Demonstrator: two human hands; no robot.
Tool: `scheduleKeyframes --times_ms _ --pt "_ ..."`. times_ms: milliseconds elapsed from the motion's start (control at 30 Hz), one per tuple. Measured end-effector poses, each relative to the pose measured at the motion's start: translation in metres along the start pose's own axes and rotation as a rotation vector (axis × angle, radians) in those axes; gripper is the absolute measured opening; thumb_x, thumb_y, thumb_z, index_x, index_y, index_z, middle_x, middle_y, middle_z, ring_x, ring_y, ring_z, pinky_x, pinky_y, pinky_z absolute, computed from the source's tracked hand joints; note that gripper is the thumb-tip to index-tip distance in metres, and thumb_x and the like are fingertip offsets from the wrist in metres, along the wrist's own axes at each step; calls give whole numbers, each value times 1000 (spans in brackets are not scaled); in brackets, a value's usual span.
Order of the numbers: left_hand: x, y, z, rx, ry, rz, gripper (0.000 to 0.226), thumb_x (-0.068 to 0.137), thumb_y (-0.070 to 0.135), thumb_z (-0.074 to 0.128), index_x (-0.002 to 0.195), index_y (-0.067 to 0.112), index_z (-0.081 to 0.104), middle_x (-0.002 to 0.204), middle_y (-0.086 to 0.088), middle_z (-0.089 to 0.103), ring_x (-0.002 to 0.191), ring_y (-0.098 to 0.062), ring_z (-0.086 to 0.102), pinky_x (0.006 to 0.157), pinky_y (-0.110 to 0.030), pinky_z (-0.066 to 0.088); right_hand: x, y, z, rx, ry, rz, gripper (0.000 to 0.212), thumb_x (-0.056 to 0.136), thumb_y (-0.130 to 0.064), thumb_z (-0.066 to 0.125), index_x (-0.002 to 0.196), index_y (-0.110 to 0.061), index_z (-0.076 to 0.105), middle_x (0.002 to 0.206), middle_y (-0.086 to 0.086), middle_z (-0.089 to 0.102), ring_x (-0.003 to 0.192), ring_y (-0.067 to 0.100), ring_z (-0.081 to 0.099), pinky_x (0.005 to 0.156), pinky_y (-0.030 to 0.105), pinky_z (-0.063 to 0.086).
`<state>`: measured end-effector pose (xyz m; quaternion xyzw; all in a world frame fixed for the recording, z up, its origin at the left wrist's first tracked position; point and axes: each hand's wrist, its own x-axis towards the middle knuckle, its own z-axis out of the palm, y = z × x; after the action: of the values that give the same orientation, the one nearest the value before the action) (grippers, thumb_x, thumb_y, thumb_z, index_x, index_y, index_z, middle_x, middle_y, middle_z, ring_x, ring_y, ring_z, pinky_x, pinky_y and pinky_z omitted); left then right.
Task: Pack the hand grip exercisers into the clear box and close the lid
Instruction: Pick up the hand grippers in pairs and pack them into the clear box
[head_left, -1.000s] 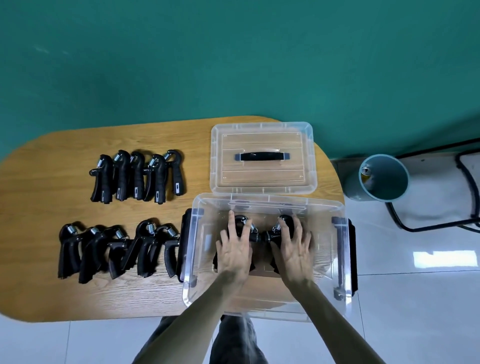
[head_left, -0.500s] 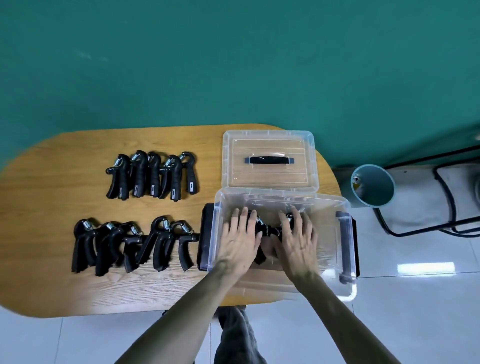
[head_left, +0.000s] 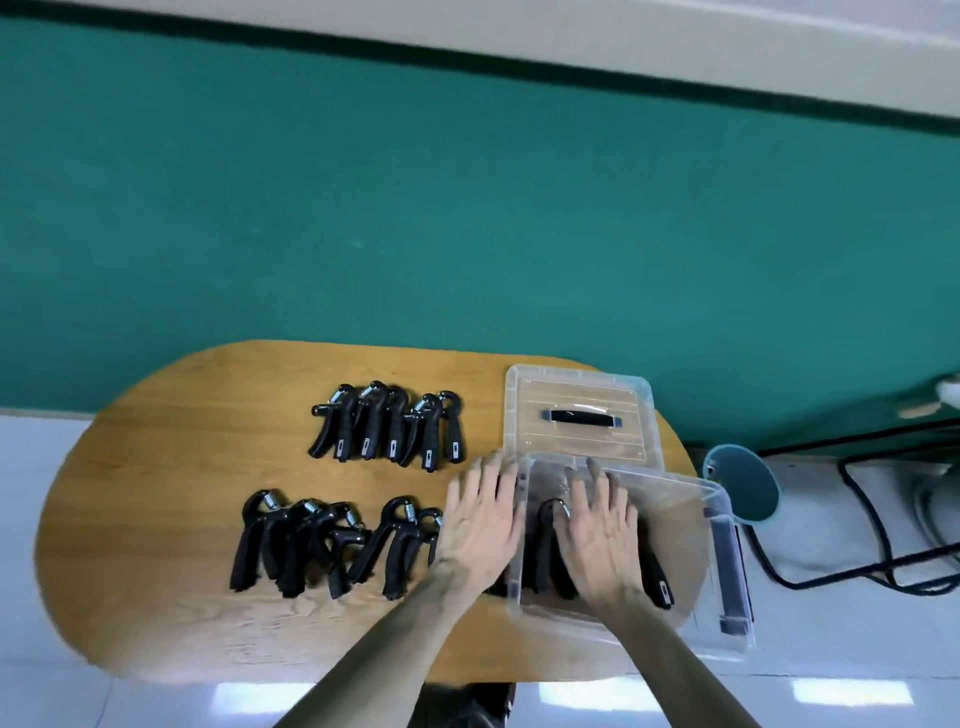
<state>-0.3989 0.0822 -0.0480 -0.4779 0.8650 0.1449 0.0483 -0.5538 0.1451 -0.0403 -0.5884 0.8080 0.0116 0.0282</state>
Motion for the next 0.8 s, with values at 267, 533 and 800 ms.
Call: scheduleKeyframes --times_ms 267,533,800 --pt "-41 -116 -29 -26 -11 -143 63 107 51 18 160 16 17 165 -5 25 140 -24 38 110 -43 36 9 -124 -18 -55 -59 -204 56 98 -53 32 140 -19 48 139 15 53 109 34 57 85 49 51" --pt "-75 -197 -4 -61 -66 -326 63 107 54 16 157 17 24 157 -6 36 135 -26 43 108 -42 39 19 -196 12 -67 -139 -327 54 100 -52 29 134 -17 53 138 14 53 100 33 57 74 44 50" --pt "-101 -255 25 -80 -149 -435 63 107 55 13 157 16 21 150 -10 38 132 -25 42 111 -40 39 41 -240 48 -130 -216 -392 57 103 -50 23 141 -17 49 139 14 51 107 34 55 77 44 51"
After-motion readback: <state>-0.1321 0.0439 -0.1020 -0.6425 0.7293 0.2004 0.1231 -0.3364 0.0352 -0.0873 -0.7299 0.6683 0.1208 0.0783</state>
